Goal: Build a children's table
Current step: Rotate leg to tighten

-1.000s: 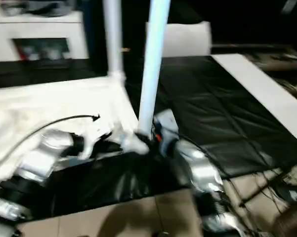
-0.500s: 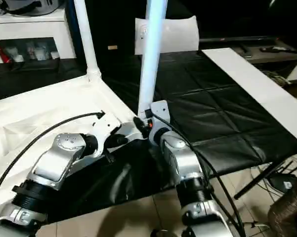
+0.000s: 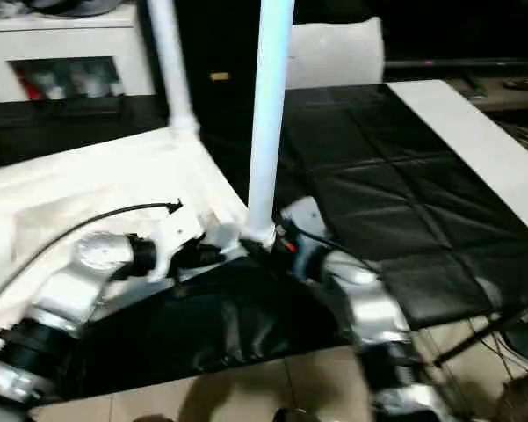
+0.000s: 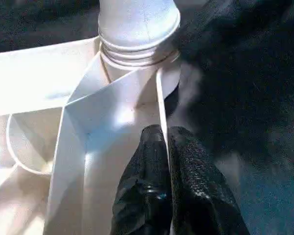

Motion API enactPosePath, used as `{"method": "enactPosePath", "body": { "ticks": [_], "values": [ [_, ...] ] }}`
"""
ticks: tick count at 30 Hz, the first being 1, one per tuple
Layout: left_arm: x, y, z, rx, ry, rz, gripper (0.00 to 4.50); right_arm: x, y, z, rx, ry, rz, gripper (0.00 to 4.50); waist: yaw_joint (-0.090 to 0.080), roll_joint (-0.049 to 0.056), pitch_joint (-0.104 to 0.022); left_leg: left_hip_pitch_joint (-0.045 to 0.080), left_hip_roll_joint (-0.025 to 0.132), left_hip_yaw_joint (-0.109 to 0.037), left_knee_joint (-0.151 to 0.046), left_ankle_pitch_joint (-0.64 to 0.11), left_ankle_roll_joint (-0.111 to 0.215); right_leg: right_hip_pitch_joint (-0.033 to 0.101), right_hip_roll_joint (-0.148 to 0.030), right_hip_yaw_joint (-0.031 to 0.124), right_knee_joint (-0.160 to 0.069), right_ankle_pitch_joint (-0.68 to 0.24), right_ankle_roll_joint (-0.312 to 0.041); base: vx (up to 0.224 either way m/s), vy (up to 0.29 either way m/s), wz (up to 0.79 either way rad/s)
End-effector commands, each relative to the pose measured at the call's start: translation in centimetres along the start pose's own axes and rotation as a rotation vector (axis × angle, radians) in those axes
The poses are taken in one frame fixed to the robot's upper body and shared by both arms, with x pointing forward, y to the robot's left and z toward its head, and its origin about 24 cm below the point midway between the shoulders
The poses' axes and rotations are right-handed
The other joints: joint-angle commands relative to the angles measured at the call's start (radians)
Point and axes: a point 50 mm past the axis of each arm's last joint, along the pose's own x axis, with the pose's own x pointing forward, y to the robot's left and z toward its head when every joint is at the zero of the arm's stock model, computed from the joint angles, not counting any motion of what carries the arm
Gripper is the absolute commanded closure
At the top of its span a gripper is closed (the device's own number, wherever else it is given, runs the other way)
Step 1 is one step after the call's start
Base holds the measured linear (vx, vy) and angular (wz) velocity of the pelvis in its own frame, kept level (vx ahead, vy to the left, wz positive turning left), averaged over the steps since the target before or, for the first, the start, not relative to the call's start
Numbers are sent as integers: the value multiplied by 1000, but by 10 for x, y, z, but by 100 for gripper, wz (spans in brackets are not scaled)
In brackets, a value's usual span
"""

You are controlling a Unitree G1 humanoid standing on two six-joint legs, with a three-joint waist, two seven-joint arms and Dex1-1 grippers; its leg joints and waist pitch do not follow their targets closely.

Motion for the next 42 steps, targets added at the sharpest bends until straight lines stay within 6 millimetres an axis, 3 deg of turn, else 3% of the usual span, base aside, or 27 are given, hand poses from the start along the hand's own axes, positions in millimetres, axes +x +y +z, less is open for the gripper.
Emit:
{"method": "enactPosePath", "body": {
  "ticks": [1, 4, 7, 8, 11, 13, 27, 42],
  "values": [
    [-5, 0, 4, 99, 19, -132, 450, -11, -2, 9, -60, 6, 125, 6, 5, 10, -67, -1, 0, 21, -60, -207, 72, 70, -42, 50, -61, -260, -180, 0, 0, 0],
    [-10, -1, 3, 128, 31, -212, 450, -16, -4, 12, -86, 26, 199, 6, 19, 8, -66, 2, 2, 21, -62, -226, 57, 67, -46, 52, -63, -315, -166, 0, 0, 0],
    [-12, -4, 2, 150, 47, -278, 450, -18, -4, 15, -95, 24, 254, 6, 24, 6, -67, 2, 3, 22, -61, -221, 51, 67, -45, 53, -59, -300, -178, 0, 0, 0],
    [-13, -5, 1, 161, 53, -311, 450, -19, -4, 17, -92, 24, 282, 6, 24, -1, -68, 1, 5, 23, -62, -207, 50, 68, -45, 54, -56, -286, -182, 0, 0, 0],
    [-15, -7, -2, 191, 75, -385, 450, -21, -4, 20, -100, 29, 343, 6, 35, -1, -69, 0, 5, 26, -59, -189, 58, 66, -44, 56, -50, -273, -188, 0, 0, 0],
    [-16, -7, -3, 215, 95, -429, 450, -21, -2, 20, -111, 41, 385, 31, 43, -1, -69, 2, 6, 27, -58, -193, 52, 64, -46, 58, -50, -278, -186, 0, 0, 0],
    [-12, -9, -4, 277, 124, -503, 450, -11, 8, 16, -95, 93, 557, 136, 50, -7, -67, 0, 3, 25, -57, -239, 31, 60, -47, 60, -58, -414, -135, 0, 0, 0],
    [-12, -10, -7, 279, 126, -502, 450, -4, 11, 14, -70, 88, 577, 249, 55, -7, -69, -3, 5, 25, -56, -211, 29, 61, -48, 62, -50, -371, -144, 0, 0, 0]
  ]
}}
